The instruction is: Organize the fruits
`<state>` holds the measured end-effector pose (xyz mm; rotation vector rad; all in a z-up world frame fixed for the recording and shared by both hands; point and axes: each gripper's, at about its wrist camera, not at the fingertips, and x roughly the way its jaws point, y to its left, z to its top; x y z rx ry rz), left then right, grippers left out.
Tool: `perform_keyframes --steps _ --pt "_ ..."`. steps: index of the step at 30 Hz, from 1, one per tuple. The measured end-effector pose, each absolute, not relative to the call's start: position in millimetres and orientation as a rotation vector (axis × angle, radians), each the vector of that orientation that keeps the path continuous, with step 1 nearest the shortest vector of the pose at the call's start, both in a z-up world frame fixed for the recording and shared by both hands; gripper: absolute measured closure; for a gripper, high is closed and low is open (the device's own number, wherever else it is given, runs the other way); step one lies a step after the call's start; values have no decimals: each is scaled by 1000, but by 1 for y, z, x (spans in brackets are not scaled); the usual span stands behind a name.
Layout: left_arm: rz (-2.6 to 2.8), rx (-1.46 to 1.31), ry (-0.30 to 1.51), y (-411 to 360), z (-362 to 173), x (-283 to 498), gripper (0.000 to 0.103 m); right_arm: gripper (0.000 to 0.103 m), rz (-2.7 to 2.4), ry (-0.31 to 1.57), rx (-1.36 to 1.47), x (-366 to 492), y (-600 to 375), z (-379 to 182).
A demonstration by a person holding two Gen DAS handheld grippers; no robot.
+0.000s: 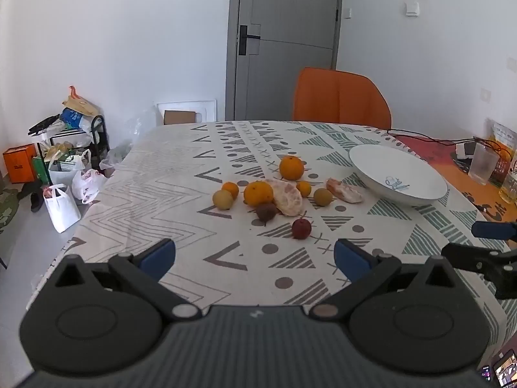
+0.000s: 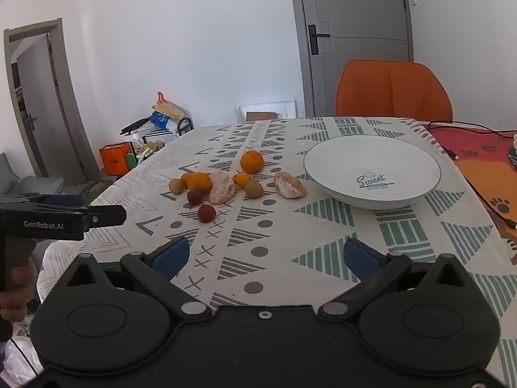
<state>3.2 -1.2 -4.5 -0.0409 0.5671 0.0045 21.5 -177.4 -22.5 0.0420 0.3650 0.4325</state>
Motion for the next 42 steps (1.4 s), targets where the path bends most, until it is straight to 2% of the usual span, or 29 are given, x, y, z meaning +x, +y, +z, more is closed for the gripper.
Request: perform_keyframes --steps 42 --pt "-6 -40 544 2 1 -4 0 0 443 366 65 24 -176 -24"
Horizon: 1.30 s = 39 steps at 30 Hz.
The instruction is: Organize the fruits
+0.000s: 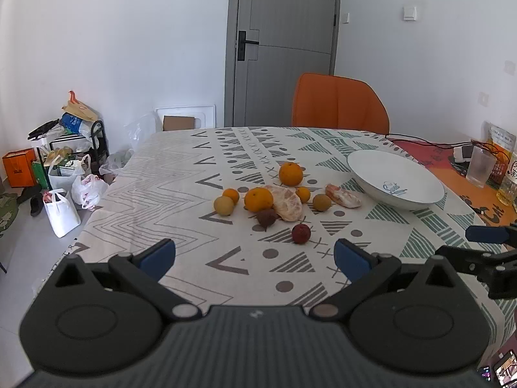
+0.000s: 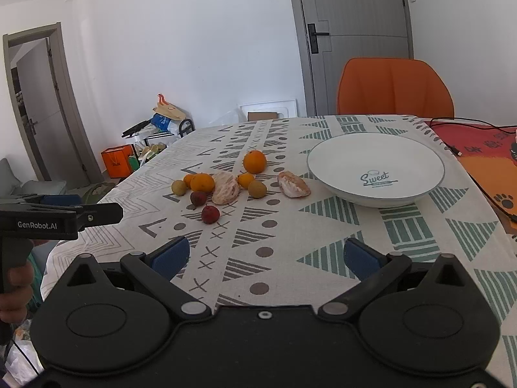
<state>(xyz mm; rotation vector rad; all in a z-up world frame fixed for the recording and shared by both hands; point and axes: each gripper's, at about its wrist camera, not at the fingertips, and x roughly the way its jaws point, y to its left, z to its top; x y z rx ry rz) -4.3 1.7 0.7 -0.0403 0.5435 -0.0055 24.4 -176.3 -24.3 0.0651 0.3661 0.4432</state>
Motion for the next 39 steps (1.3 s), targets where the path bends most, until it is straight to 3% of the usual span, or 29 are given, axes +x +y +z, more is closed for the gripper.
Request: perform_keyframes --steps 39 --pt "-47 -88 494 23 -8 13 0 0 480 356 109 39 -159 -30"
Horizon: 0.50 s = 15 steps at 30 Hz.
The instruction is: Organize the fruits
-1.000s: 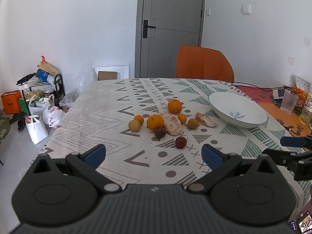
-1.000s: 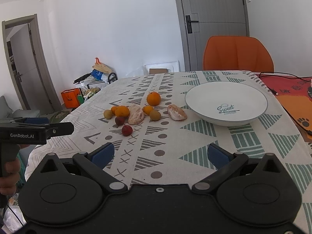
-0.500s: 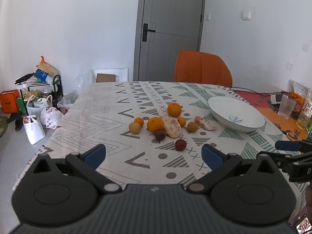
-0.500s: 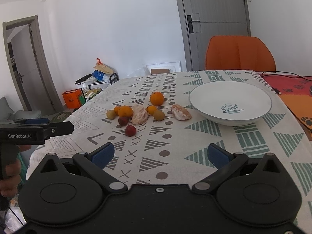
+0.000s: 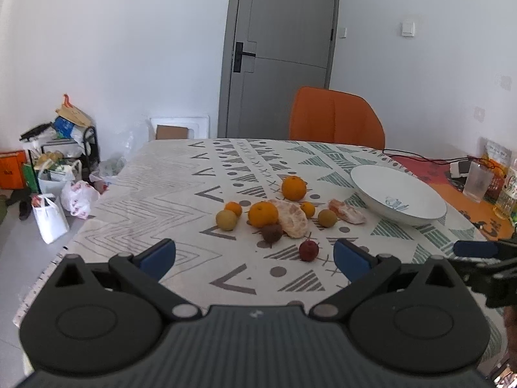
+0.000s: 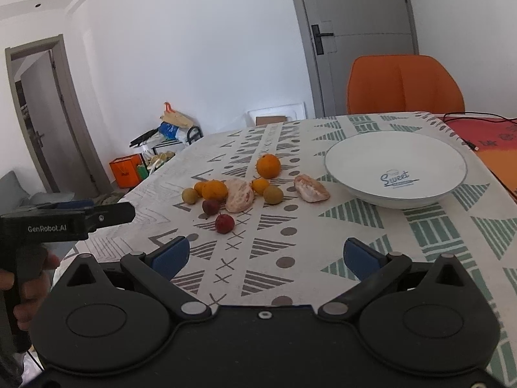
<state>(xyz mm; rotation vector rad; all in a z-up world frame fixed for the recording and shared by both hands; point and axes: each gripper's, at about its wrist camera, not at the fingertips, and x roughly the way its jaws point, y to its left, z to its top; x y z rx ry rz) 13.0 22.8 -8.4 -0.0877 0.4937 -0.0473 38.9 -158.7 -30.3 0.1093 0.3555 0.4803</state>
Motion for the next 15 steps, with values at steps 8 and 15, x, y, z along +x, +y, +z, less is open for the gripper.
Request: perform_keyframes --steps 8,15 --pt "-56 -112 513 33 -18 34 2 0 500 358 104 59 -148 -31" --pt "-58 -147 534 41 -28 54 9 10 535 384 90 83 -138 -32"
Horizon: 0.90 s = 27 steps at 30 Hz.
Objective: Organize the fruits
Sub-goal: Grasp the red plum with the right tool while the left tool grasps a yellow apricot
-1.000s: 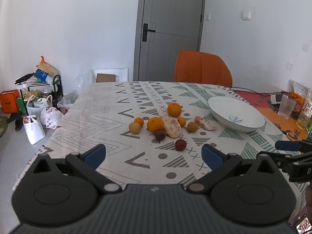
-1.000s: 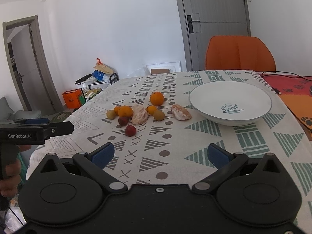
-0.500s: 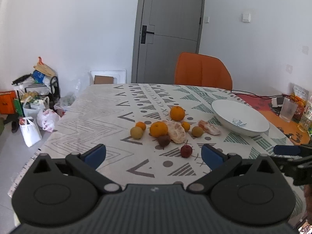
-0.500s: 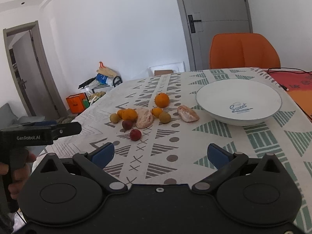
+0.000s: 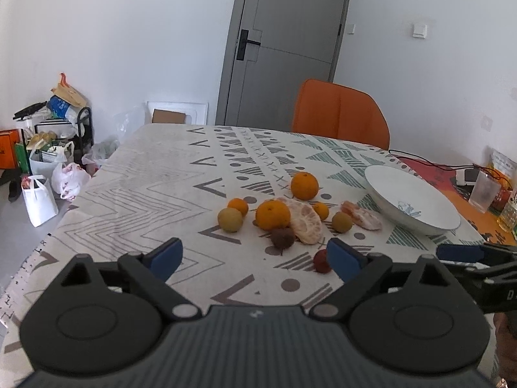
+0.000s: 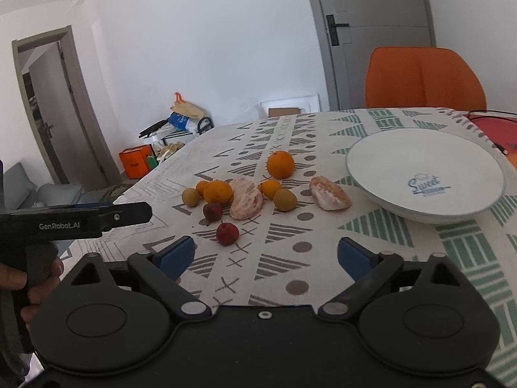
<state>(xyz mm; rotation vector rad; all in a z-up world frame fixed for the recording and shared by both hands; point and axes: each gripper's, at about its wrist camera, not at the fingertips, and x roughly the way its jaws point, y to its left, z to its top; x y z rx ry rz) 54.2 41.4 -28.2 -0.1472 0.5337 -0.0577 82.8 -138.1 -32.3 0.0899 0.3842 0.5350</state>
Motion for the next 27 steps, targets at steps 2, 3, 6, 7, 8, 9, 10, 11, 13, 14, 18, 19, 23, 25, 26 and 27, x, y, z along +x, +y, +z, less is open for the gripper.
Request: perform_keyframes --steps 2,3,6,7,8,9,10,11,13,14,18,19,23,25,26,27 --pt "-60 -154 541 45 -31 58 14 13 547 392 90 90 -133 -32" --pt "-60 -158 545 47 -32 61 15 15 554 396 89 93 -130 -32" --pt "-56 -169 564 54 -36 69 21 19 577 412 81 104 -119 -32" --pt "-54 -173 569 57 -37 72 22 22 584 419 73 108 -114 -32" --pt "-51 -176 572 58 -38 73 22 24 590 426 66 111 -110 -32" --pt "-48 -180 573 60 -38 75 22 25 596 434 61 115 -105 -32" --pt "-47 -182 575 62 -39 76 23 25 601 440 56 118 -101 -33" --pt "-49 -182 578 63 -39 78 23 26 605 446 52 121 -97 -33" --pt "-44 -180 584 67 -41 82 23 28 610 459 42 127 -88 -33" --pt "-43 -181 588 68 -42 84 23 29 613 464 36 130 -84 -33" --pt "-42 -184 600 74 -45 94 26 42 618 494 7 140 -69 -36" --pt "-42 -187 603 76 -46 98 28 46 619 509 4 143 -67 -38" --pt "-36 -200 619 81 -52 113 37 79 604 513 -41 146 -57 -41" --pt "-43 -202 623 82 -54 119 38 81 609 530 -13 151 -60 -38" --pt "-50 -198 624 82 -54 122 38 81 612 535 11 153 -62 -37" --pt "-56 -195 624 82 -54 125 38 81 605 531 18 154 -64 -36"
